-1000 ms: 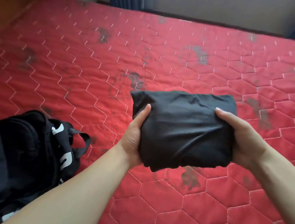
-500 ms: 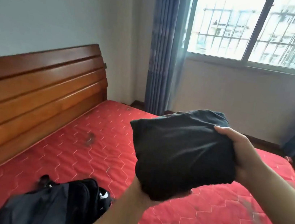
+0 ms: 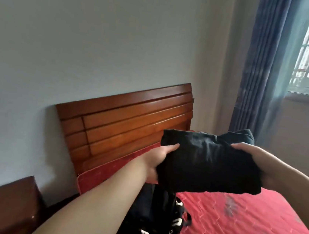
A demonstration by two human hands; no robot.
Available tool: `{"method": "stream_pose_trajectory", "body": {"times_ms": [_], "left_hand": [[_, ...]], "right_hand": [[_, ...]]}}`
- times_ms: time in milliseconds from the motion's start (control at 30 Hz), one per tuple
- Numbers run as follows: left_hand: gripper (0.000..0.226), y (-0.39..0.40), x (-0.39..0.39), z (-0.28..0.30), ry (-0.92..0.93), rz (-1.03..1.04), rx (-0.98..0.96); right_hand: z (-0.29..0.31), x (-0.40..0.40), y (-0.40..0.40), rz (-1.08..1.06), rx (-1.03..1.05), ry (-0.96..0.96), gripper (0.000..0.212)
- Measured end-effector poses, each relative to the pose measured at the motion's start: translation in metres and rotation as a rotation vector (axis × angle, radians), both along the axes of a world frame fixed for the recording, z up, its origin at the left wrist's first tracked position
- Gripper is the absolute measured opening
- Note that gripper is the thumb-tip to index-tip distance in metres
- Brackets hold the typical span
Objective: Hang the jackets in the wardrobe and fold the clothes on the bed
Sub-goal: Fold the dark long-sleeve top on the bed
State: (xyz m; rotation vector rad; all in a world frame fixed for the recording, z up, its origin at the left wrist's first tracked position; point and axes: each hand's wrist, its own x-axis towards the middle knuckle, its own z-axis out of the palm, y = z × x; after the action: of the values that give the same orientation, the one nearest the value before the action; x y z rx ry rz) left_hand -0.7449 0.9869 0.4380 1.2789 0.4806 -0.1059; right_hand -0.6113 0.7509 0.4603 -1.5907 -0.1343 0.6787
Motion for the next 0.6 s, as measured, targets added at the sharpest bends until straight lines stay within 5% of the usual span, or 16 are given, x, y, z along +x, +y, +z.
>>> {"method": "stream_pose_trajectory", "body": {"times_ms": [233, 600], "left_hand": [[0.055, 0.089, -0.105, 0.011, -0.028, 0.637, 0.125], [0.063, 0.260, -0.371, 0.035, -0.054, 1.138, 0.097]], "right_hand": [[0.004, -0.073, 0.139, -0.006, -0.010, -0.336, 0.036], [0.016, -0.280, 0.398, 0.302, 0.175, -0.238, 0.030]]}}
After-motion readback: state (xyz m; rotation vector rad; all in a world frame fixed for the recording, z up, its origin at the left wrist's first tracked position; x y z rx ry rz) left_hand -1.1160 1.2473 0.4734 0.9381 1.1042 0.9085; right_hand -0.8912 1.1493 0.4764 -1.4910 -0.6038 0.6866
